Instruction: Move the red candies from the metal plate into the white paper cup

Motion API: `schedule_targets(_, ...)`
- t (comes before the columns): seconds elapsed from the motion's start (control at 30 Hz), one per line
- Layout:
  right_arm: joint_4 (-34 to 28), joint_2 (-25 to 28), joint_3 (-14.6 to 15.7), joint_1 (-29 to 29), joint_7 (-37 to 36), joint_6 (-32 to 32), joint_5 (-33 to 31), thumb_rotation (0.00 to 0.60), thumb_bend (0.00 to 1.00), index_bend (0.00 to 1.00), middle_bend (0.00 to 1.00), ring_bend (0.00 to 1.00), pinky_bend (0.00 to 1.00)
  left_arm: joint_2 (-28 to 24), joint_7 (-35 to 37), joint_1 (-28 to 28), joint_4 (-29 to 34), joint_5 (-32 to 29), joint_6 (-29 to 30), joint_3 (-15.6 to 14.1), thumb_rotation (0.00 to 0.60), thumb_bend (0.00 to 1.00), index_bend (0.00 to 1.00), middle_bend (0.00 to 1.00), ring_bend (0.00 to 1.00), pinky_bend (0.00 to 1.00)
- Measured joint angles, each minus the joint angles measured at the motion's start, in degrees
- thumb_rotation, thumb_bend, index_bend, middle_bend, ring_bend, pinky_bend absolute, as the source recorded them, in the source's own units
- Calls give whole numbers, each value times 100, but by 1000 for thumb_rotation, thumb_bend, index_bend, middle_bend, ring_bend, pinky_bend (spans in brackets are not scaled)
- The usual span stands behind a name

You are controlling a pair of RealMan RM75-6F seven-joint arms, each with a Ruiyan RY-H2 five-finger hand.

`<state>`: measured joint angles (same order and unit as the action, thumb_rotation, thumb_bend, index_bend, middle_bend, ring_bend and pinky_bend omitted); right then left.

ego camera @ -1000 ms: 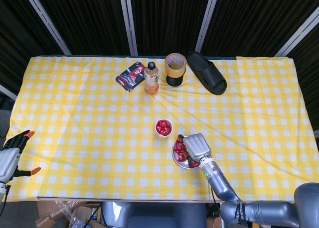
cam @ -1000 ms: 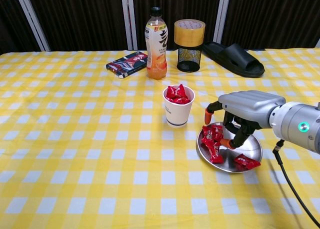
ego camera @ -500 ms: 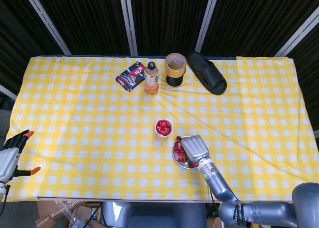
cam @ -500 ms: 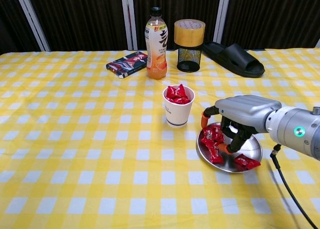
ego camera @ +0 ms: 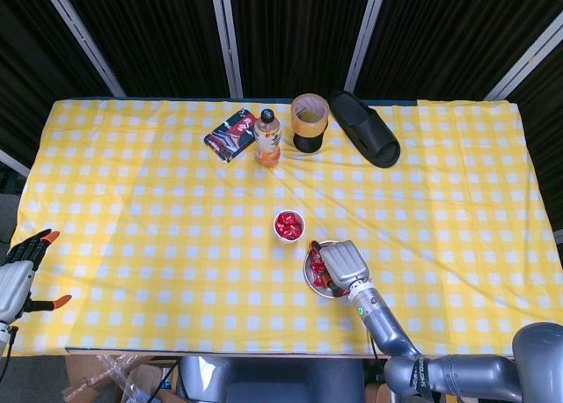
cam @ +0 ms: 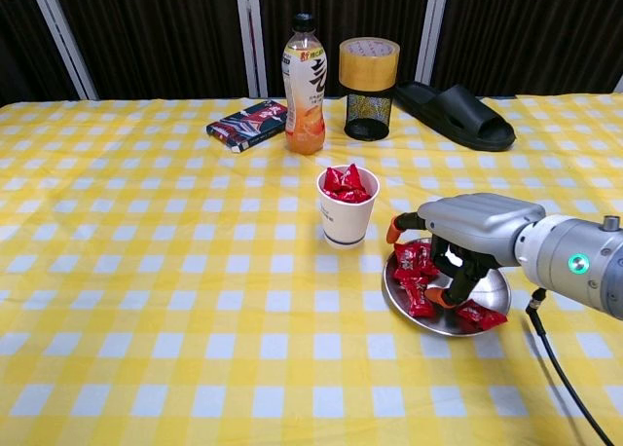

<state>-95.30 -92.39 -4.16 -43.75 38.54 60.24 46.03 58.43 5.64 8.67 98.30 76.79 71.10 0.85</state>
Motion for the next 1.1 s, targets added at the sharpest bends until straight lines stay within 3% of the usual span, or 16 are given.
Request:
schedule_targets(0.17,56,-7,20,26,-49,-16,21,600,406,420,829,942,998,0,3,-1,-1,-1,-2,-1,600,74,26,0,0,0)
schedule_targets(0.7,-2,98,-34,75,-139,34,118,600,406,415,829,942,999,-4,4,1,1,0,-6,1,600,74,26,0,0,0)
schedule_targets(1.1,-334,303,49,124,180,253,14,600,406,398,829,942,998,-4,9,-5,-2,29,6,-9,600,74,26,0,0,0)
